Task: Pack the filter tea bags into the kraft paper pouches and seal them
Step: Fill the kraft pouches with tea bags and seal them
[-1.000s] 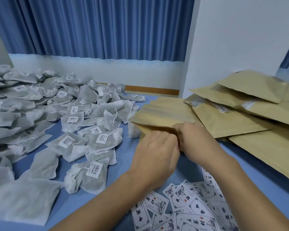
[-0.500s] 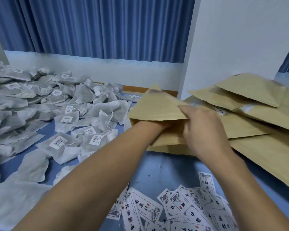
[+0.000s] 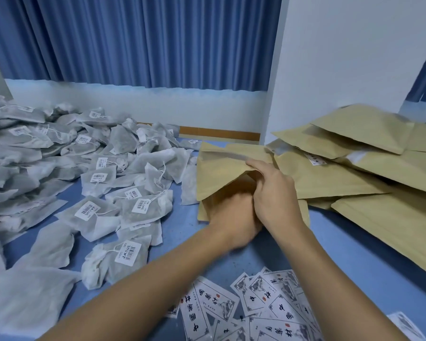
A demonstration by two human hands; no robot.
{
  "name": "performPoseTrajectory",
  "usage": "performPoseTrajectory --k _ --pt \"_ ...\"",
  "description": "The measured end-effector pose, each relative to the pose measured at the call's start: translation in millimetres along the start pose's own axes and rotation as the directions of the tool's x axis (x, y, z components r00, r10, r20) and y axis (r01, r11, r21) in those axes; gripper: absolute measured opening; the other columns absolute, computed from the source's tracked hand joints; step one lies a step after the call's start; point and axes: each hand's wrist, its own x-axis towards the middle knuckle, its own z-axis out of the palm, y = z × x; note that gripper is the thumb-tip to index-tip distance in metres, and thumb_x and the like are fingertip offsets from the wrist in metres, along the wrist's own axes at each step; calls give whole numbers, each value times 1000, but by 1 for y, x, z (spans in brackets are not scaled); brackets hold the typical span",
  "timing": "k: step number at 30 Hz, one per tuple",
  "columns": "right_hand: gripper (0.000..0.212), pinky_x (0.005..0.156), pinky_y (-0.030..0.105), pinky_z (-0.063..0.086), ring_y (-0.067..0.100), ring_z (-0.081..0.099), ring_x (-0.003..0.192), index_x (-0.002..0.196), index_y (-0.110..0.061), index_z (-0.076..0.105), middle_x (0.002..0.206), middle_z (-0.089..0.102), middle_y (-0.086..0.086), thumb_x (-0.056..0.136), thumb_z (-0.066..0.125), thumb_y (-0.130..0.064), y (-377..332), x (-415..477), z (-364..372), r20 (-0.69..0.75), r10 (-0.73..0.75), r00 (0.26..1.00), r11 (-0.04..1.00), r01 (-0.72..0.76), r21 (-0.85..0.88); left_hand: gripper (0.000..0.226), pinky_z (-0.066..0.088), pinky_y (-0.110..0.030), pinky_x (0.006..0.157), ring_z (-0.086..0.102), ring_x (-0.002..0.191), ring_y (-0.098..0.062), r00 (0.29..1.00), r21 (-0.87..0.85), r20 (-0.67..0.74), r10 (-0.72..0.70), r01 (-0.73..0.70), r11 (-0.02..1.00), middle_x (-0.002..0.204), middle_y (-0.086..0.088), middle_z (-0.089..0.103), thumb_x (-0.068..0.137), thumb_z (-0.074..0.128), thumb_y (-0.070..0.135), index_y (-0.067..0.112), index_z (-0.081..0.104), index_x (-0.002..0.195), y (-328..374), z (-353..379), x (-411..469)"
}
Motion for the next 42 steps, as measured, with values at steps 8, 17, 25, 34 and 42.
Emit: performPoseTrajectory --k 8,17,25,34,42 --pt "59 84 39 54 34 64 96 134 -35 61 113 68 13 94 41 3 3 3 -9 125 24 992 985 -3 -171 50 44 -27 86 49 97 -8 939 -214 65 336 -316 924 101 14 53 78 75 62 26 64 111 -4 3 -82" --pt "61 87 41 54 36 62 96 136 -38 59 112 67 14 95 40 2 5 2 -13 182 72 981 975 -30 -221 45 35 -24 54 47 63 -2 931 -219 362 48 35 975 73 14 54 69 86 54 25 54 81 -14 1 -71" --pt "53 86 36 52 34 61 97 132 -37 63 113 68 12 97 42 -3 8 4 -15 157 50 986 979 -18 -203 33 37 -15 50 45 47 0 968 -419 248 30 79 905 52 14 57 77 87 32 18 60 64 -22 -17 -64" --pt "51 87 34 52 33 63 99 130 -37 64 115 70 9 97 45 -4 10 5 -15 143 -1 990 984 27 -175 35 25 -17 36 35 33 -13 959 -881 181 -218 256 397 50 -2 46 98 63 32 16 42 75 -16 -33 -59" --pt "50 86 35 52 33 62 103 132 -35 64 118 69 10 98 43 -5 3 5 -18 176 -10 984 977 47 -207 7 47 -21 38 65 47 -19 834 -961 -11 -552 143 235 66 -5 68 97 64 7 5 60 92 9 -50 -54"
